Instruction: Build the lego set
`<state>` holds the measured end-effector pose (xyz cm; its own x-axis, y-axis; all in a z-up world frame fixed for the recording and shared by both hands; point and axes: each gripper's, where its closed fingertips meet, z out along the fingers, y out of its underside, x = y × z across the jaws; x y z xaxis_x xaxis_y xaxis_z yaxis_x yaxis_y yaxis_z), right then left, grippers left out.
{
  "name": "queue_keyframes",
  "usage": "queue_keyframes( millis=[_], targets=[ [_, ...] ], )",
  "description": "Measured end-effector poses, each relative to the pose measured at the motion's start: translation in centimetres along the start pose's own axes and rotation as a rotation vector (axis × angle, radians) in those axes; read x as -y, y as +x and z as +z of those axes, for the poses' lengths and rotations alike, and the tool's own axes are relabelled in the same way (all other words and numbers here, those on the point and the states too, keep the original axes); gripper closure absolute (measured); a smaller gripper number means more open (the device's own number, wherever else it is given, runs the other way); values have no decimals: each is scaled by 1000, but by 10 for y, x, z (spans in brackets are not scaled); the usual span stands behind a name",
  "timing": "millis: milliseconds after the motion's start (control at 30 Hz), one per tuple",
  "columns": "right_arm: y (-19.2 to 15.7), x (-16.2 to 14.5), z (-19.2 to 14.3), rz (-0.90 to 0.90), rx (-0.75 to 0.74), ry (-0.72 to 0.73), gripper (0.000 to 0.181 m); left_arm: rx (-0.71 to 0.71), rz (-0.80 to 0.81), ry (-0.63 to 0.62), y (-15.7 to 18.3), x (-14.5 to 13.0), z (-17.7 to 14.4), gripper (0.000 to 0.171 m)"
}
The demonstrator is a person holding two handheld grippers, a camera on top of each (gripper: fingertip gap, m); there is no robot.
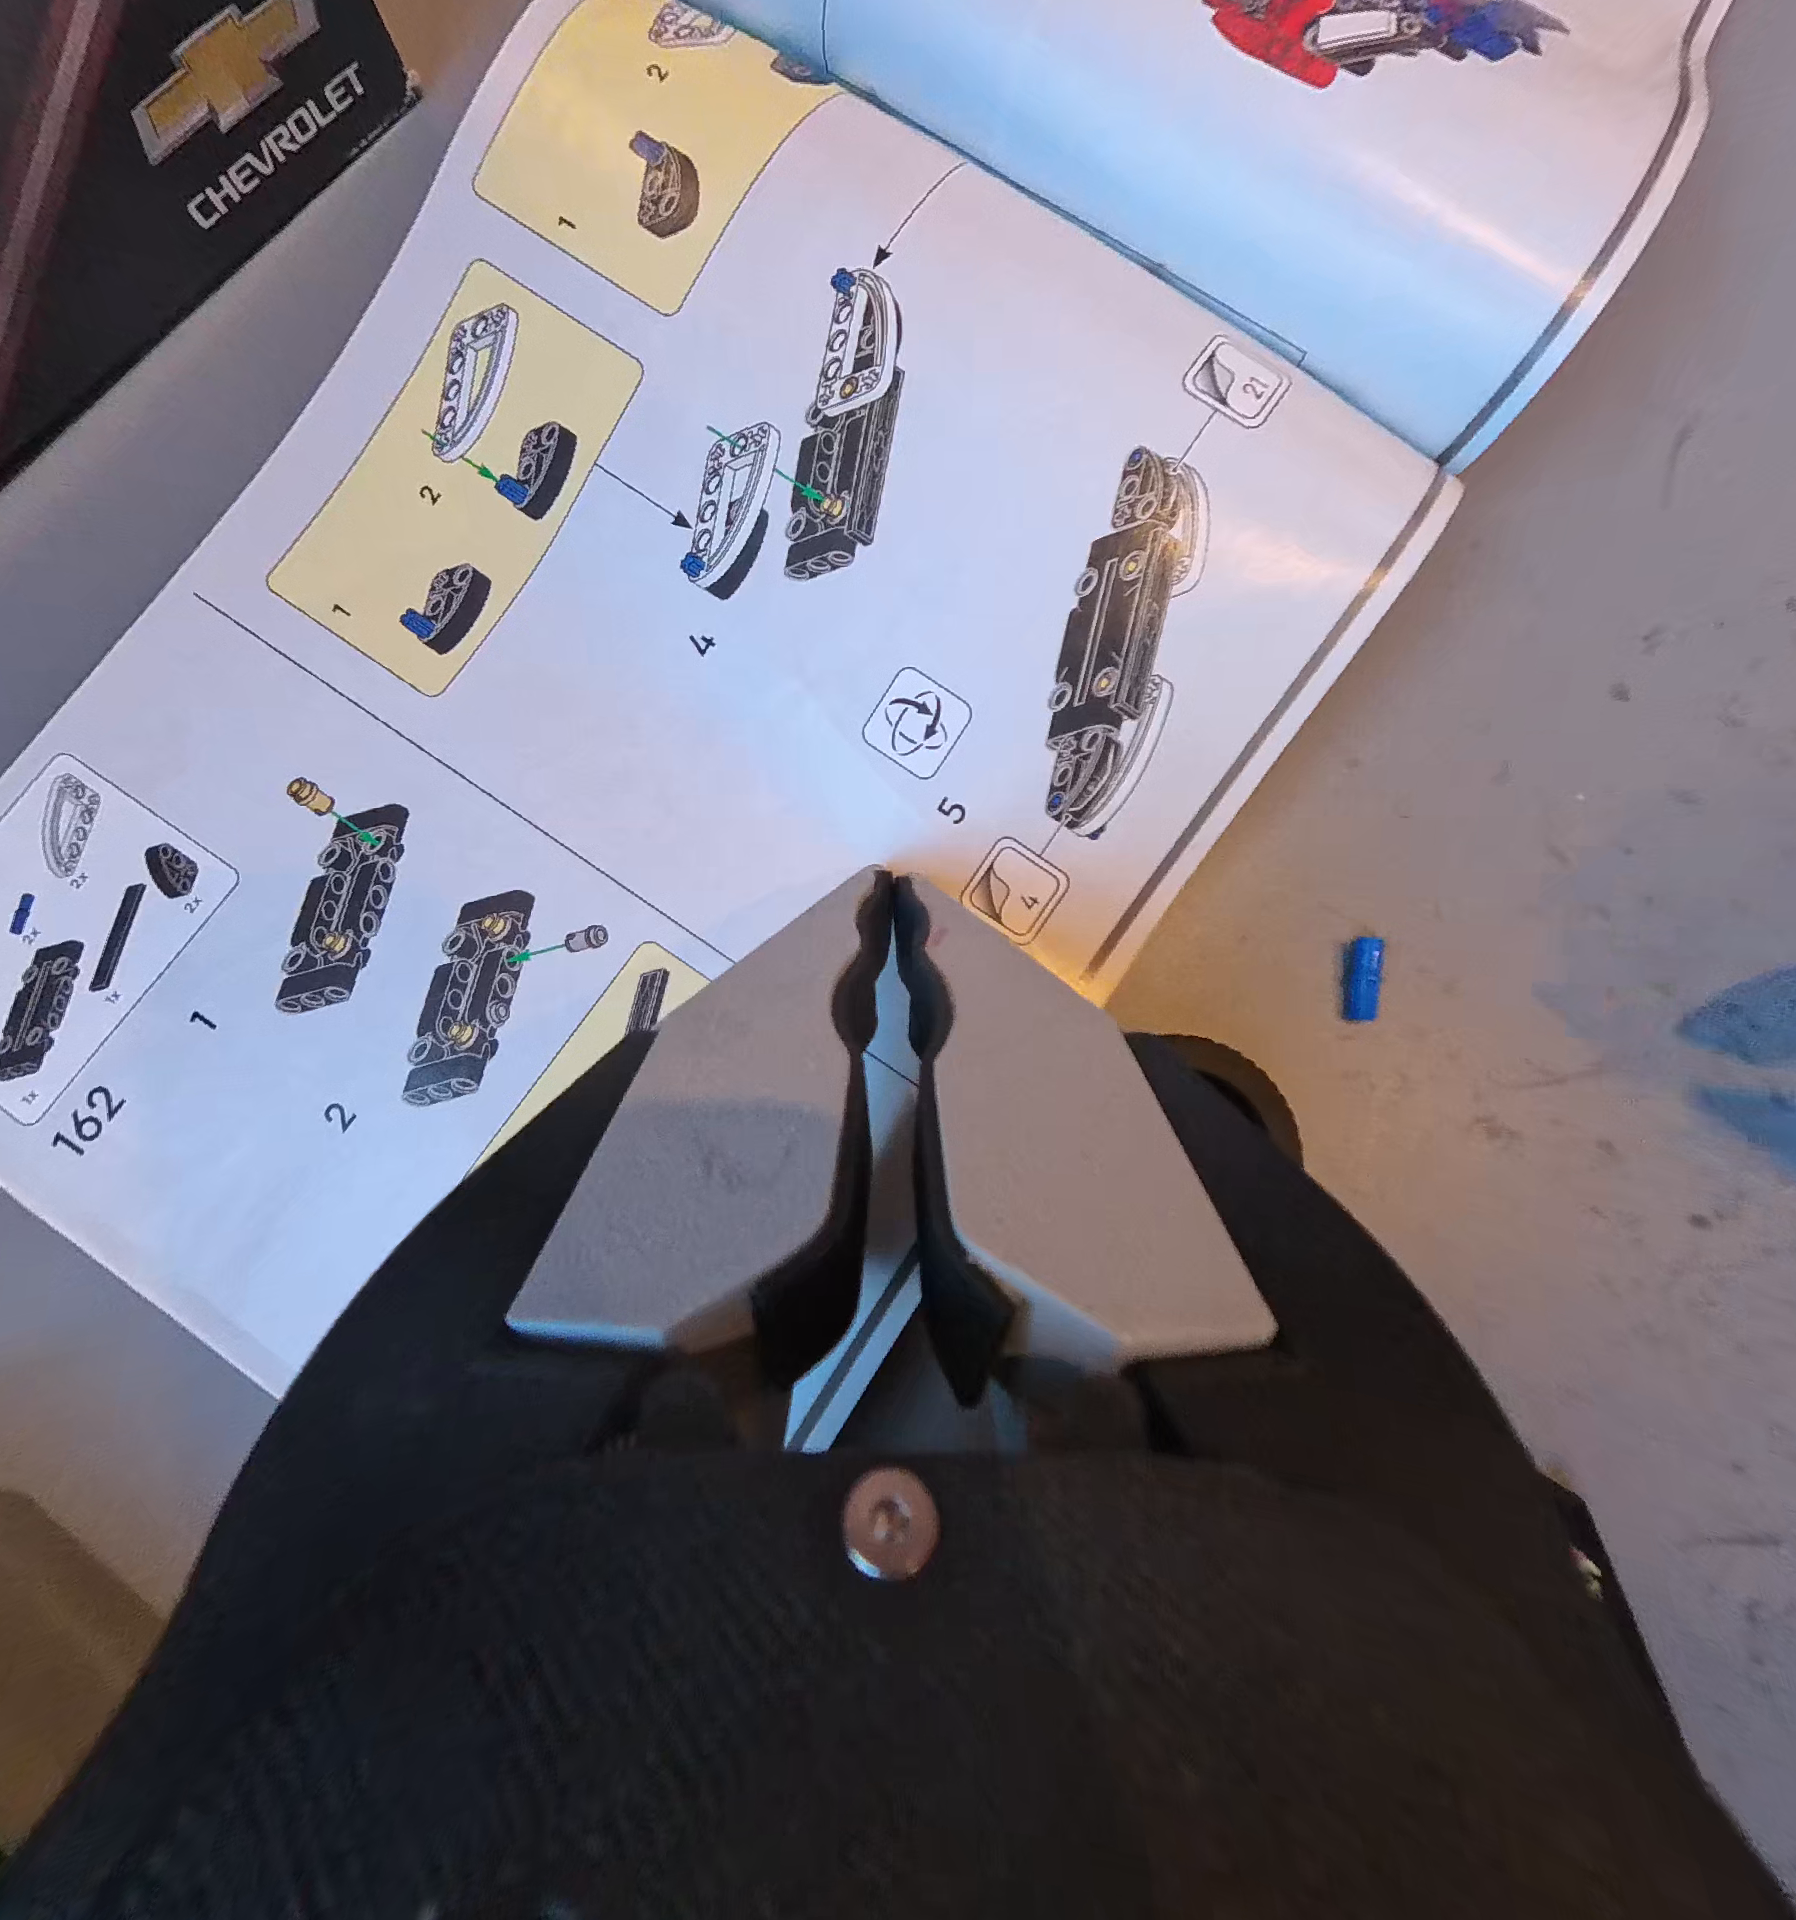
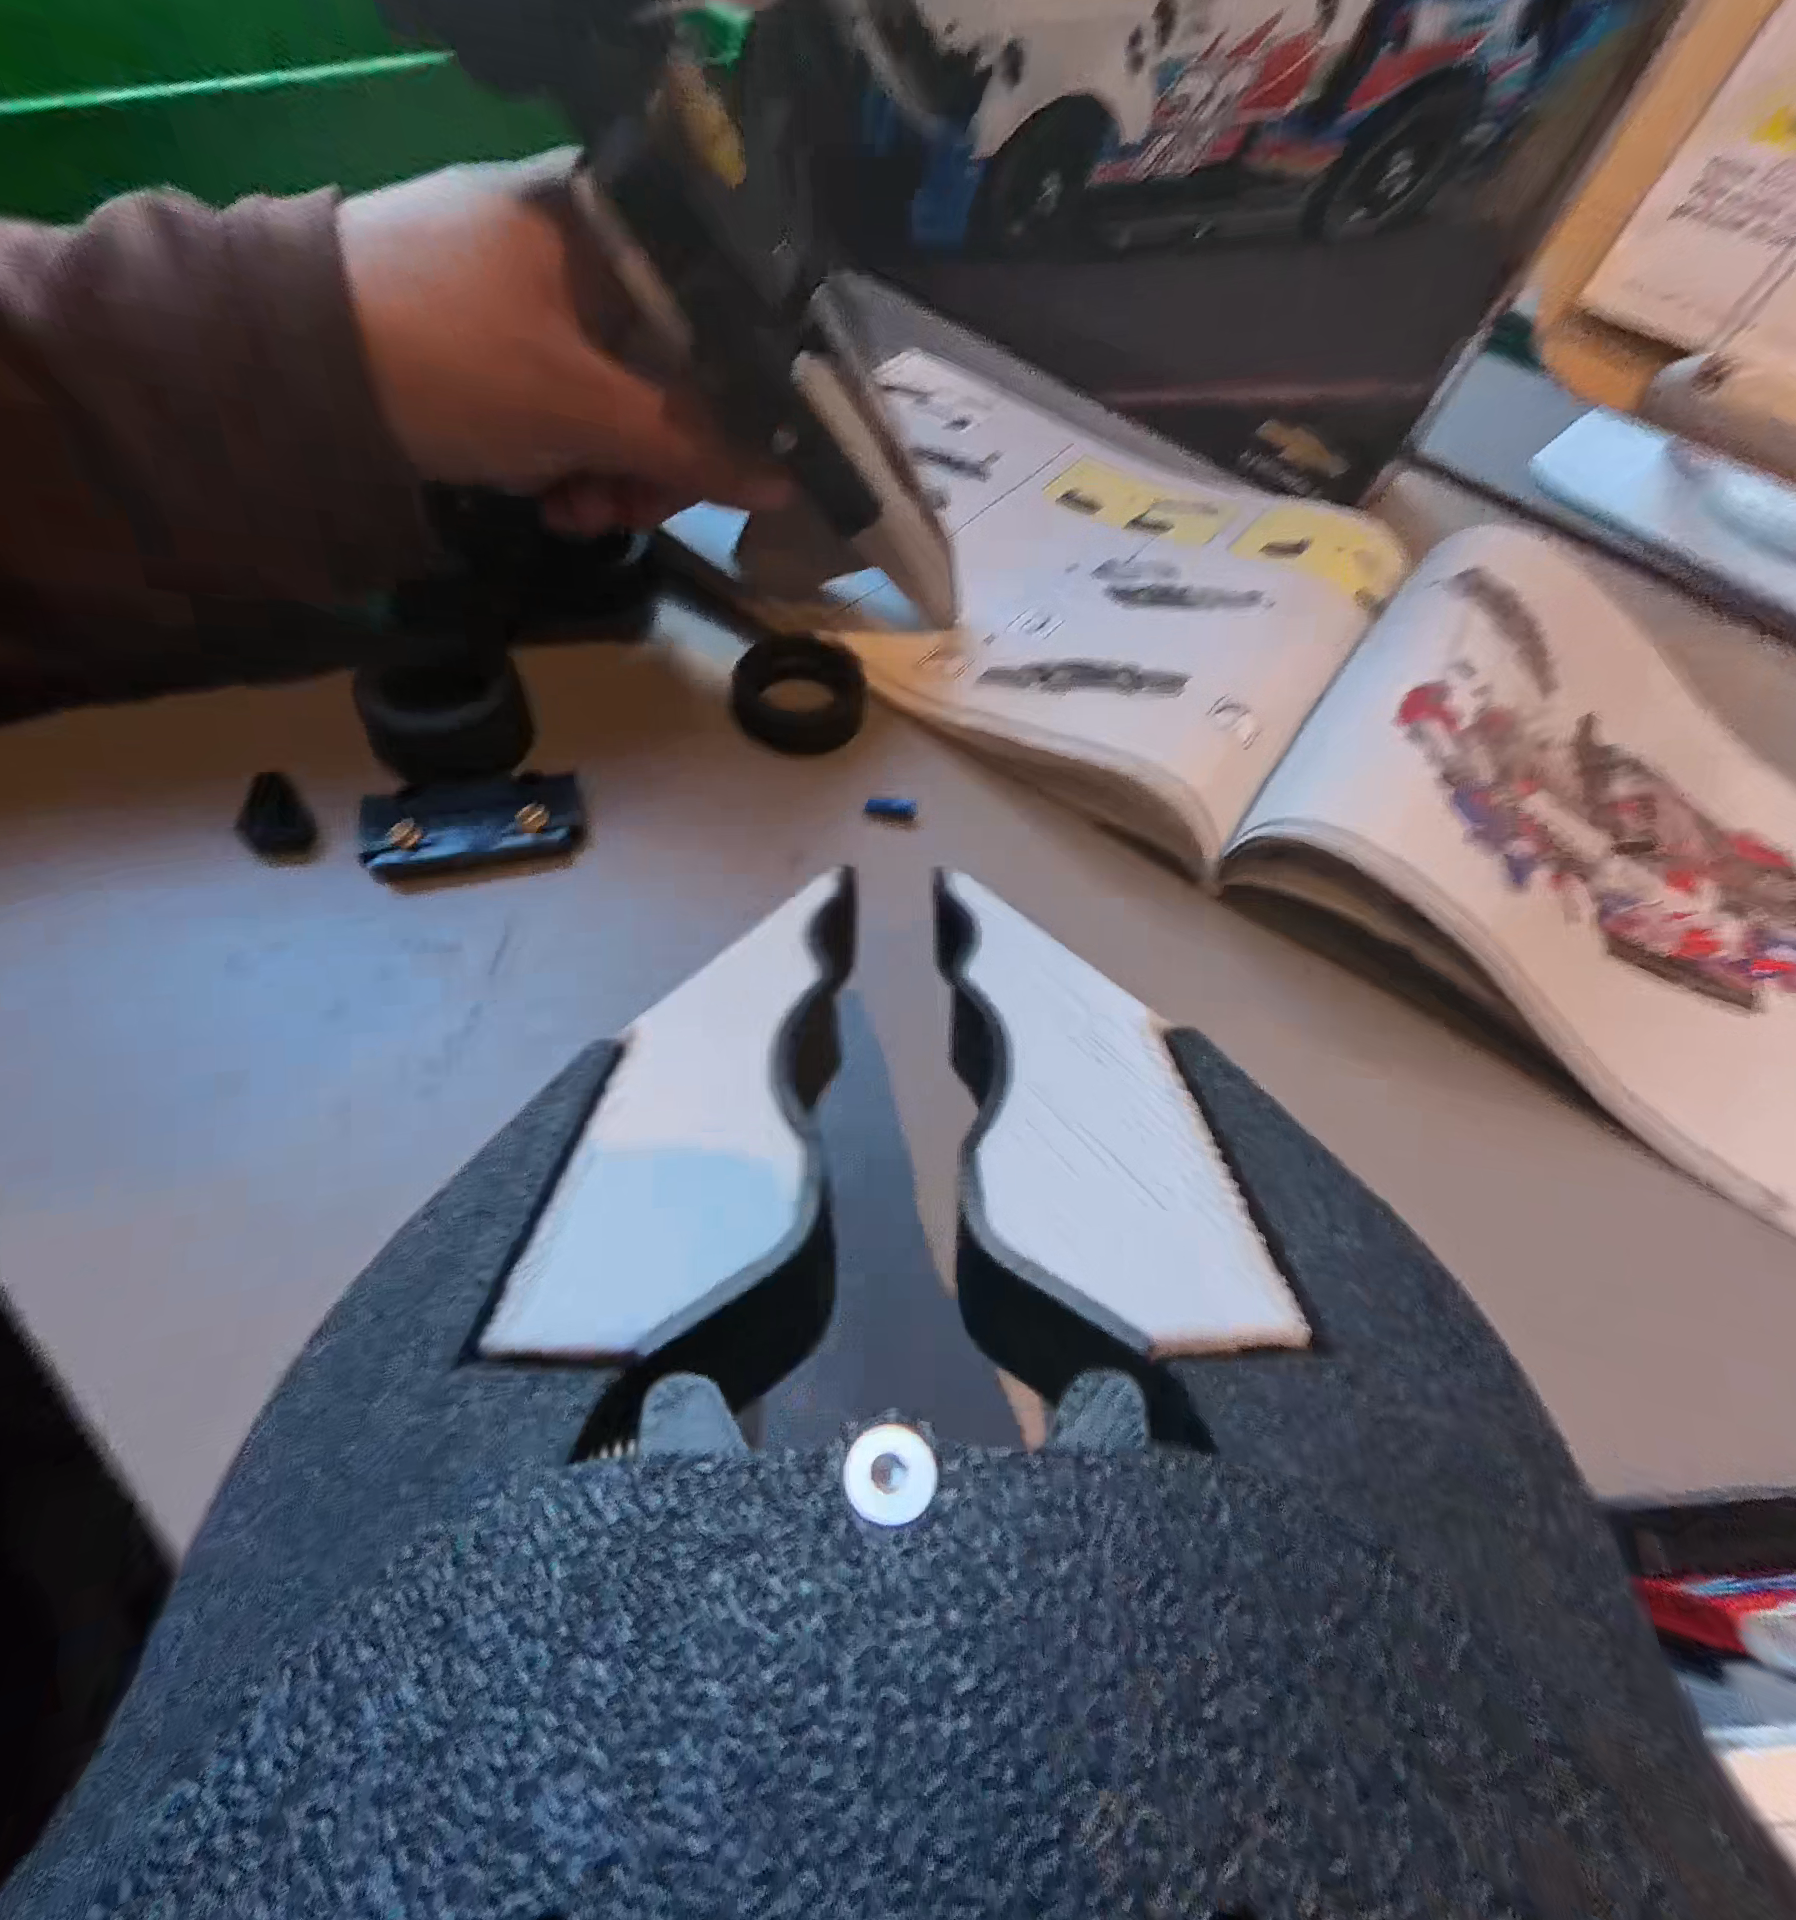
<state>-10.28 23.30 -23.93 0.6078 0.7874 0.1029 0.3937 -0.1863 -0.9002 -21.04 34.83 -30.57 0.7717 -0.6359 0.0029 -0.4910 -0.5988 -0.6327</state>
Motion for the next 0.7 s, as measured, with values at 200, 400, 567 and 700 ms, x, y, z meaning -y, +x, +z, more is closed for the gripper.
queue_keyframes(
  millis=[200,400,567,700],
  targets=[
    [81,64,45,12,-233,-23,181,70,40,-48,-8,11,0,171],
    [156,59,129,165,-276,-184,181,36,73,182,-7,121,17,171],
    [170,11,177,235,-188,-369,181,74,98,-32,-27,98,73,171],
    [182,-1,172,181,-242,-376,181,73,67,10,-33,87,73,171]
  ],
)
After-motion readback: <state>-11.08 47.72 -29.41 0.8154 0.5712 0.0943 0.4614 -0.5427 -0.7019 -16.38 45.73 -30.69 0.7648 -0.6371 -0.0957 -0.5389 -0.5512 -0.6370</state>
